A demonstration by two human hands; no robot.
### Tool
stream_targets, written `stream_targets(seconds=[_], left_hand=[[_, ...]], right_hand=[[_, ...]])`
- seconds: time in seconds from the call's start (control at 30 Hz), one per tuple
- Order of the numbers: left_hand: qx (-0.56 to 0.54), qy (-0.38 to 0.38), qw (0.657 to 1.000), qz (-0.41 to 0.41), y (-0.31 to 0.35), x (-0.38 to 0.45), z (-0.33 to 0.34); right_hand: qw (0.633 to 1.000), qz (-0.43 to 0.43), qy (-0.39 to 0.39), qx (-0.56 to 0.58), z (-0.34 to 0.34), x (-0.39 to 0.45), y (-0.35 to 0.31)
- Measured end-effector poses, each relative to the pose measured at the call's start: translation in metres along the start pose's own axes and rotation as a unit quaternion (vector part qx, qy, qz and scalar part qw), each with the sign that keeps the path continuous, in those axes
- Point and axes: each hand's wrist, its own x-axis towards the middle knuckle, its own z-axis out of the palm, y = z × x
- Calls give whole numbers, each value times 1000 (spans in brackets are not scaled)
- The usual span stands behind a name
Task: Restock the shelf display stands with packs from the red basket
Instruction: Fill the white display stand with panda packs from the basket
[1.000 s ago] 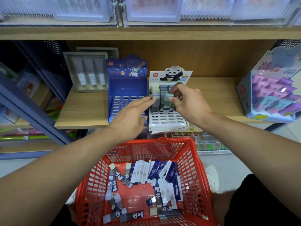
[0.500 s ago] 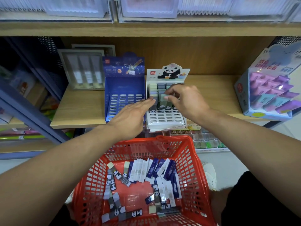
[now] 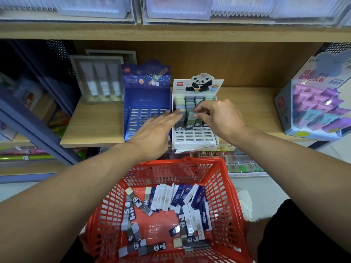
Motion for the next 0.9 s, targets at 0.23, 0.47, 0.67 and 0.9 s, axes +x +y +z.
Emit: stream_targets(seconds=[0.23,0.47,0.67,0.9], left_hand=[[20,7,1000,8,3,12,0],[45,12,999,2,5,17,5],[46,4,999,-12,6,18,5],[52,27,998,-18,11,20,5]], right_hand=[[998,-9,3,-65,2,4,-2],[995,-21,13,-102,5,2,-5],[990,-20,-17,-137,4,0,-6],[980,-22,-19,-198,-2,-2,-25]])
